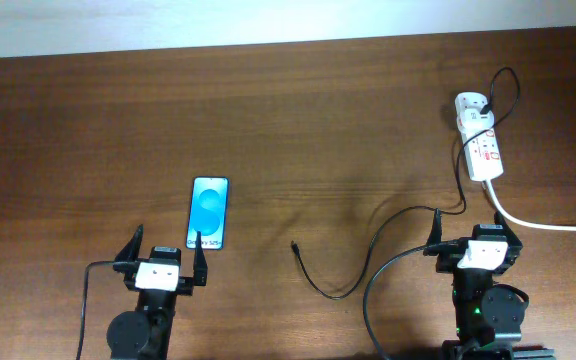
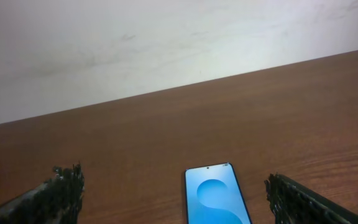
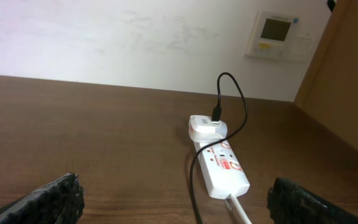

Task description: Plug charger to phone and switch on socket

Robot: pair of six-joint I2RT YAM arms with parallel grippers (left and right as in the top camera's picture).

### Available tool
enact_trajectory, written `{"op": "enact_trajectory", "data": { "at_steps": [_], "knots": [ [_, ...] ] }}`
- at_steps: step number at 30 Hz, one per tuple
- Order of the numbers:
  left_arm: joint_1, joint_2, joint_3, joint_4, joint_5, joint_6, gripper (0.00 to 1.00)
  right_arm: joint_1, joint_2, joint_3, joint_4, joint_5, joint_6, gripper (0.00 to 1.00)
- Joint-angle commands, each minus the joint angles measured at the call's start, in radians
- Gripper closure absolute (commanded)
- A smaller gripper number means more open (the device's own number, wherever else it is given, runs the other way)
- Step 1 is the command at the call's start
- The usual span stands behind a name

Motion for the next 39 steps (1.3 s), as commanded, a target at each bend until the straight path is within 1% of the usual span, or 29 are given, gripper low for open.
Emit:
{"op": "enact_trajectory", "data": {
  "at_steps": [1,5,8,11,13,15,19,22,26,32,39],
  "knots": [
    [-0.003,0.003,-0.002,-0.006,0.026,0.016,0.01,0.006,0.007,-0.005,-0.007,0.027,-0.005,0.01],
    [-0.003,0.003,-0.001,0.001,0.074,0.014,0.01,0.006,0.007,-0.005,-0.006,0.027,-0.005,0.01],
    [-0.003,0.003,0.002,0.019,0.090,-0.037,0.01,0.006,0.007,-0.005,-0.007,0.027,-0.005,0.01],
    [-0.003,0.003,0.031,0.017,0.113,-0.037,0.01,0.006,0.007,-0.005,-0.007,0.027,-0.005,0.01],
    [-0.003,0.005,0.068,0.000,0.119,-0.043,0.01,0.006,0.007,-0.005,-0.007,0.027,-0.005,0.01],
    [-0.003,0.021,0.119,-0.037,0.120,-0.075,0.01,0.006,0.007,-0.005,-0.007,0.027,-0.005,0.01],
    [-0.003,0.103,0.244,-0.109,0.142,-0.078,0.01,0.006,0.007,-0.005,-0.006,0.027,-0.005,0.01],
    [-0.003,0.175,0.321,-0.129,0.171,-0.078,0.01,0.006,0.007,-0.005,-0.007,0.027,-0.005,0.01],
    [-0.003,0.299,0.435,-0.161,0.266,-0.078,0.01,0.006,0.007,-0.005,-0.007,0.027,-0.005,0.01],
    [-0.003,0.600,0.699,-0.352,0.348,-0.078,0.01,0.006,0.007,-0.005,-0.006,0.027,-0.005,0.01],
    [-0.003,0.900,0.959,-0.564,0.354,-0.078,0.01,0.006,0.007,-0.005,-0.007,0.027,-0.005,0.01]
  ]
}}
